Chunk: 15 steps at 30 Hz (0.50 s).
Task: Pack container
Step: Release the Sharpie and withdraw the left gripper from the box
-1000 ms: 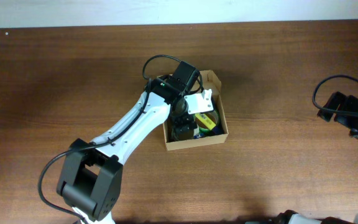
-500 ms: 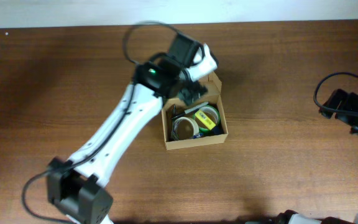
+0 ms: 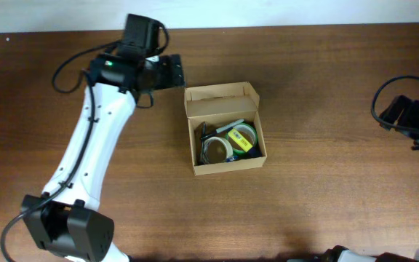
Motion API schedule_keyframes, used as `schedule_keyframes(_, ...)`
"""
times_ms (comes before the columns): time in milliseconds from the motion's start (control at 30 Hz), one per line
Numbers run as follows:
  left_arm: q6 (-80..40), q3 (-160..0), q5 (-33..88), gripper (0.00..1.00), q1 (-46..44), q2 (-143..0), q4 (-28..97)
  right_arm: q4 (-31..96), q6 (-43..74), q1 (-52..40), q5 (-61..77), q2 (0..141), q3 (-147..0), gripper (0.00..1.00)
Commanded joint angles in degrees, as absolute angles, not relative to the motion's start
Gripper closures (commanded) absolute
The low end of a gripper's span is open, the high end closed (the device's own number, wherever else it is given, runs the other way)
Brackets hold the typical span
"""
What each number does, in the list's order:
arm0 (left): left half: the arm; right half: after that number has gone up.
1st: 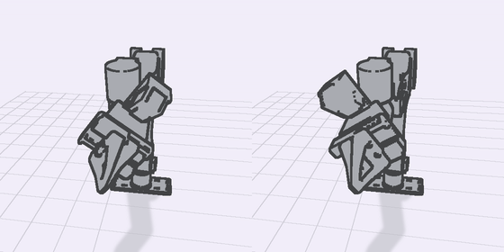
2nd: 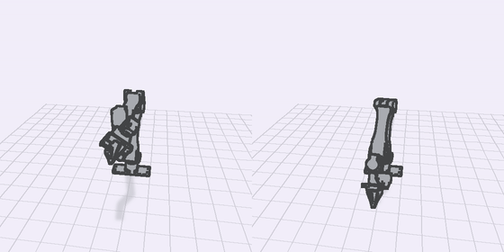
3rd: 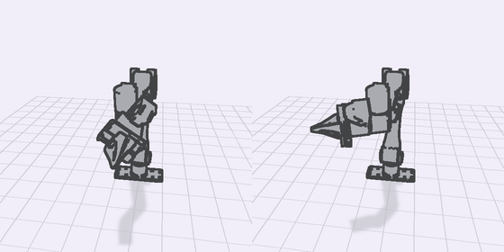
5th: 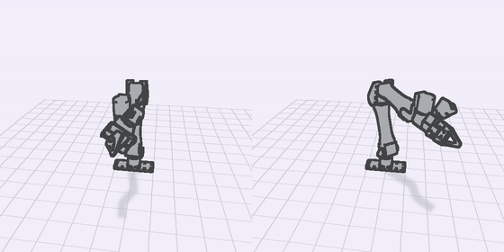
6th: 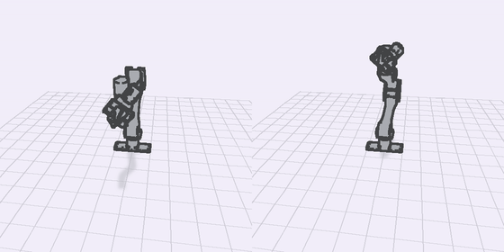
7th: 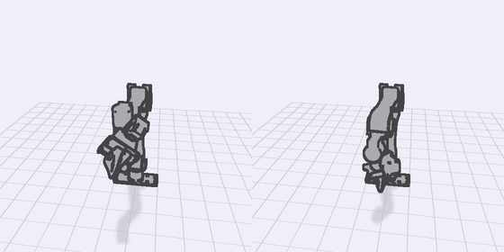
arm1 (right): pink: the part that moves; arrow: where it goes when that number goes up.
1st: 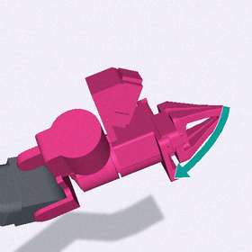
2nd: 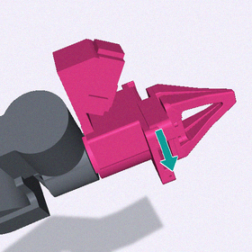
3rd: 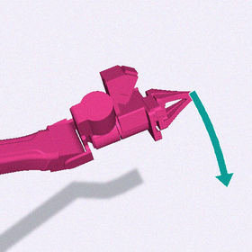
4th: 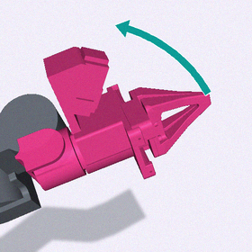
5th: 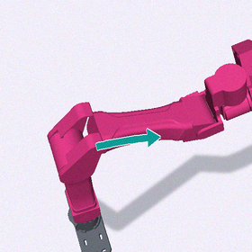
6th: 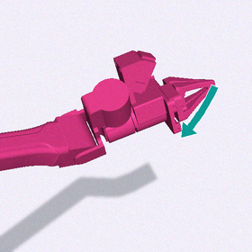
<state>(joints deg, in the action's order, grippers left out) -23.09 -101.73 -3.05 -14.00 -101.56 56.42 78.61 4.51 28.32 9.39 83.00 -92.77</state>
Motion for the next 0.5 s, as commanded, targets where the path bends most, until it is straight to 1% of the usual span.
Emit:
schedule_keyframes(0,-28.9,-100.9,2.2,0.05,-12.7,-103.3,56.5,78.8,4.3,28.5,10.9,85.7,-92.8,0.01)
schedule_keyframes(167,-33.3,-100.9,12.5,0.04,-9.6,-108.5,56.2,79.1,3.2,28.4,13.4,87.8,-92.8,0.01)
schedule_keyframes(333,-34.8,-100.9,26.8,0.05,-5.2,-116.5,54.2,78.1,3.2,27.7,13.6,87.9,-92.8,0.01)
schedule_keyframes(467,-35.1,-100.9,31.3,0.07,-2.5,-120.5,54.3,75.9,2.9,25.6,13.6,89.1,-92.8,0.01)
